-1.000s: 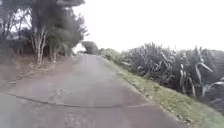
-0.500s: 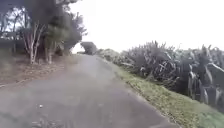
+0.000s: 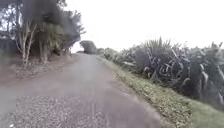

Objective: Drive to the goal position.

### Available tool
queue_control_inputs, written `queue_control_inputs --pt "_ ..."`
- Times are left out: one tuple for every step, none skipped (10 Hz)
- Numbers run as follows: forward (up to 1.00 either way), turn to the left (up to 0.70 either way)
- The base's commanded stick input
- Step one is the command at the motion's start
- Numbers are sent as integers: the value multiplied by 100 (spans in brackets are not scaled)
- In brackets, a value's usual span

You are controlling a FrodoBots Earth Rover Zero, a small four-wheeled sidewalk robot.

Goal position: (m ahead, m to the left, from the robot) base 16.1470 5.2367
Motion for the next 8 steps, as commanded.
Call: queue_control_inputs --pt "100 21" --pt "100 27" --pt "100 27" --pt "100 27" --pt "100 22" --pt "100 4" --pt "100 0" --pt "100 0"
